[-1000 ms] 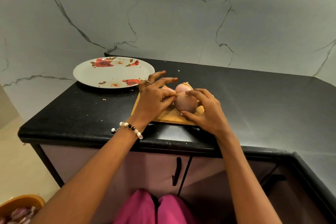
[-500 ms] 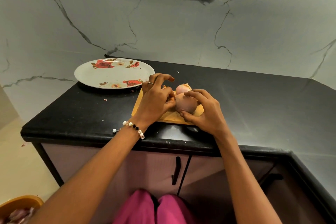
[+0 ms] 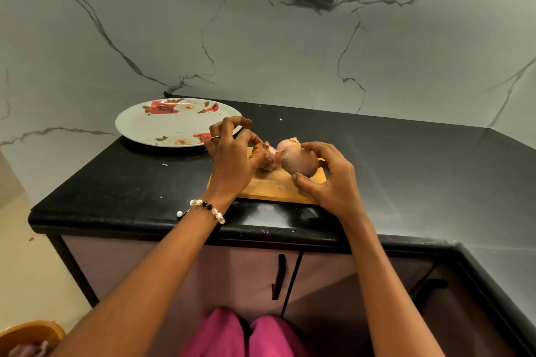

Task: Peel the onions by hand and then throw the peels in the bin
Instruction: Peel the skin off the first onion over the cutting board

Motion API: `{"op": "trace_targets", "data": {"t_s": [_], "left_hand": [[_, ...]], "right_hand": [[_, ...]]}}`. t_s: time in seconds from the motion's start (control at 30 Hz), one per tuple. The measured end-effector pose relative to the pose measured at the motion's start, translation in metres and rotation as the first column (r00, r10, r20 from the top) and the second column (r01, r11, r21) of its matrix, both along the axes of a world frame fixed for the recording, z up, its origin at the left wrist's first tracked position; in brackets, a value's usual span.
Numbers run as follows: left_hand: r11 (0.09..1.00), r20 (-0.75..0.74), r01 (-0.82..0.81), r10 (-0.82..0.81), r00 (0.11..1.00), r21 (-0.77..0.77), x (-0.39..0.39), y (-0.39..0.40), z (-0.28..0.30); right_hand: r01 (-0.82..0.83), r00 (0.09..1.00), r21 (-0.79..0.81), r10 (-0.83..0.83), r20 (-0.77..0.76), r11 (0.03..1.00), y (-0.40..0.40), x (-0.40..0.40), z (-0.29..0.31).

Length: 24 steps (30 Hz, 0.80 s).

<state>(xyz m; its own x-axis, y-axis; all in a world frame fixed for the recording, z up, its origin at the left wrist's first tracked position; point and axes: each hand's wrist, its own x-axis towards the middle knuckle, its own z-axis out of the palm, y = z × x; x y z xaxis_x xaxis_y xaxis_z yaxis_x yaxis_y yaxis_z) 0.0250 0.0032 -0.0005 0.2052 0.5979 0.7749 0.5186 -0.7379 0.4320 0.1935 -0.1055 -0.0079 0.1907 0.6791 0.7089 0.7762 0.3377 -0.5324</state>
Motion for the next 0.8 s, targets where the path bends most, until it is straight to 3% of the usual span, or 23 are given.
{"op": "trace_targets", "data": {"t_s": [0.23,0.47,0.8], "left_hand": [[0.998,0.045,-0.058,0.058,0.997,-0.009,-0.0021,-0.0002,0.0013],[0.991,-0.032,0.116,-0.114,0.993,0.063,-0.0030,-0.0011,0.0005],[0.973,-0.189,0.228,-0.229,0.955,-0.023,-0.0004,0.0011,-0.0025]], "right_hand": [[0.020,0.997,0.055,-0.016,-0.082,0.998,-0.0017,0.0009,0.0021],[-0.035,0.998,0.036,0.037,-0.055,0.999,-0.0023,0.0004,0.0011],[-0.095,0.995,0.017,0.095,-0.026,0.995,-0.0031,-0.0001,0.0024]]}}
